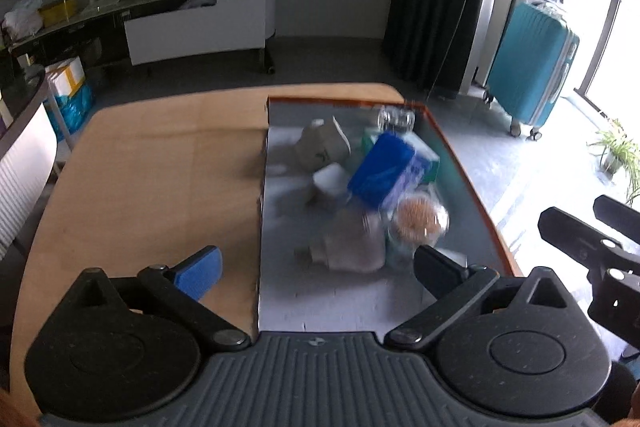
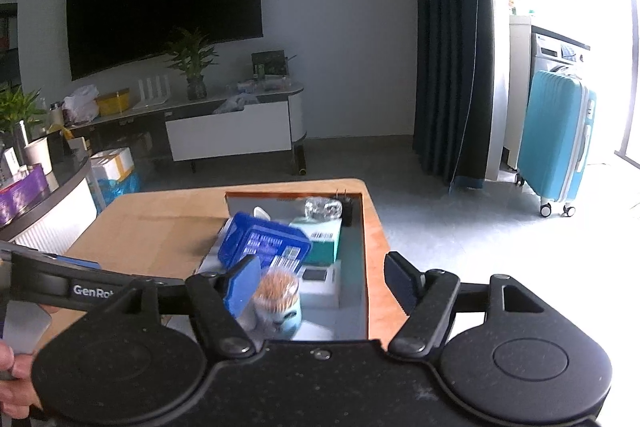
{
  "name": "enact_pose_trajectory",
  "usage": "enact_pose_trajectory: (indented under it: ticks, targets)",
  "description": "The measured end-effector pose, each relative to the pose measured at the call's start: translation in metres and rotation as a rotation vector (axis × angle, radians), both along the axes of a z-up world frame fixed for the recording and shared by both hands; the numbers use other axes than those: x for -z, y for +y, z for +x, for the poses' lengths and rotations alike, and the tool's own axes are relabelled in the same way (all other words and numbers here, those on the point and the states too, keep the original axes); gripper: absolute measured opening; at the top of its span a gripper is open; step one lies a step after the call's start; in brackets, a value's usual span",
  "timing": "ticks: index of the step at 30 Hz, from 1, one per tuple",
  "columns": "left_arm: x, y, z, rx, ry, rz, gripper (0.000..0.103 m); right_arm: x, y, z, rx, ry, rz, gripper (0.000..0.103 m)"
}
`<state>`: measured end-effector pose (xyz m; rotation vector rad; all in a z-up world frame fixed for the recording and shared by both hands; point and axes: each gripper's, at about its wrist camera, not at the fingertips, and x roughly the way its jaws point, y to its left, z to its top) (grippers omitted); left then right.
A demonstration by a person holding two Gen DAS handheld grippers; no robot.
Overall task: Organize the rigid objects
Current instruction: 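Withdraw both grippers from the tray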
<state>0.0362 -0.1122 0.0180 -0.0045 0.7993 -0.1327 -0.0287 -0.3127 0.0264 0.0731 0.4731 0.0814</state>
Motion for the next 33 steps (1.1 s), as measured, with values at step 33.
enact_pose_trajectory:
  ticks: [33]
  targets:
    - [0.019,-0.011,-0.028,0.013,0.035,0.011,0.103,0.021,0.005,-0.02,0.002,0.05,-0.05,0.081]
